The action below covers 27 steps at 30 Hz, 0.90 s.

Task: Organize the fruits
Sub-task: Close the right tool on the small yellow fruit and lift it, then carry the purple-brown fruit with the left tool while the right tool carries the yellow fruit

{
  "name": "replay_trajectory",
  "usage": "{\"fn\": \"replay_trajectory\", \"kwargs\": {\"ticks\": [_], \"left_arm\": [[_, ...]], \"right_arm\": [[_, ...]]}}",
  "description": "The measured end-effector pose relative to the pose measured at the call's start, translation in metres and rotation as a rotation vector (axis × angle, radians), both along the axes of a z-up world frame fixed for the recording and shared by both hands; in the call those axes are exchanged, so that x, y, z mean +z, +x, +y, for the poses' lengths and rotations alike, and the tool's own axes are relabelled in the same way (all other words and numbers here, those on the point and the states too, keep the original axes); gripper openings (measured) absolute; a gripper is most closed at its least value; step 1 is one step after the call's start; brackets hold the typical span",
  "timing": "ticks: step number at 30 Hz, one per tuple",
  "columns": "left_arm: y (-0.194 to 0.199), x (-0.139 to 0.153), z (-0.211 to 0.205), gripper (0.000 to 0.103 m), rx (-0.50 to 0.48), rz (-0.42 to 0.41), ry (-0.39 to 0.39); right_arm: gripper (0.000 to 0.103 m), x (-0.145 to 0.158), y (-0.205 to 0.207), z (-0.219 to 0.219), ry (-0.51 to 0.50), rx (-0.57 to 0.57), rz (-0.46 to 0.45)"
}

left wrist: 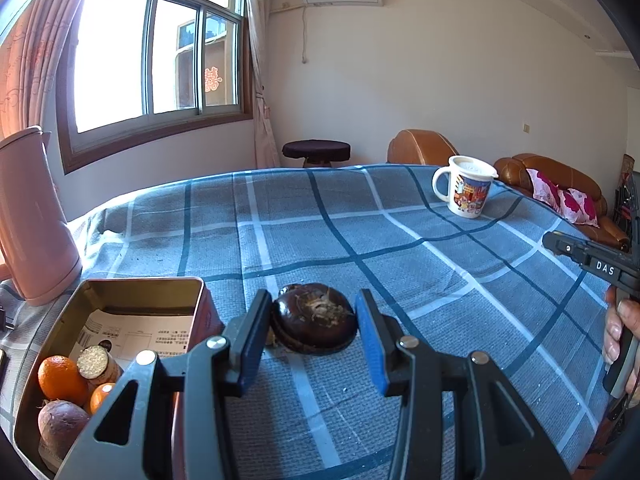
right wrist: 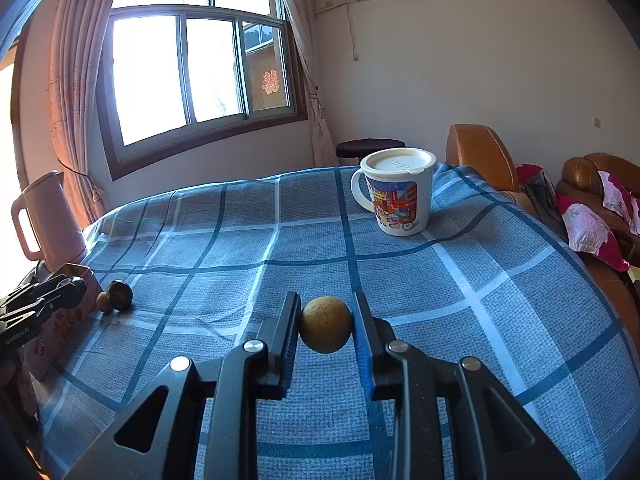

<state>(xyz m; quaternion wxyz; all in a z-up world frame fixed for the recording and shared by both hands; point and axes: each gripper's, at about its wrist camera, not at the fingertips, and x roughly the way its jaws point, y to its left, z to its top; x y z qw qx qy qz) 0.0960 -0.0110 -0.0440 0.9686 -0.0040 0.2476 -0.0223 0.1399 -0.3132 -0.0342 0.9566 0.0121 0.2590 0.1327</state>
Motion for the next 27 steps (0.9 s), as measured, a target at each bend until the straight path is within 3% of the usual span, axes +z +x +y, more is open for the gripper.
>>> {"fn": "replay_trajectory", "kwargs": {"ticks": [27], "left_arm": [[-0.017, 0.007, 0.004, 0.045, 0.03, -0.091, -0.007]], "right_arm": [[0.027, 0.007, -0.019, 0.039, 0.006, 0.071, -0.089]]}}
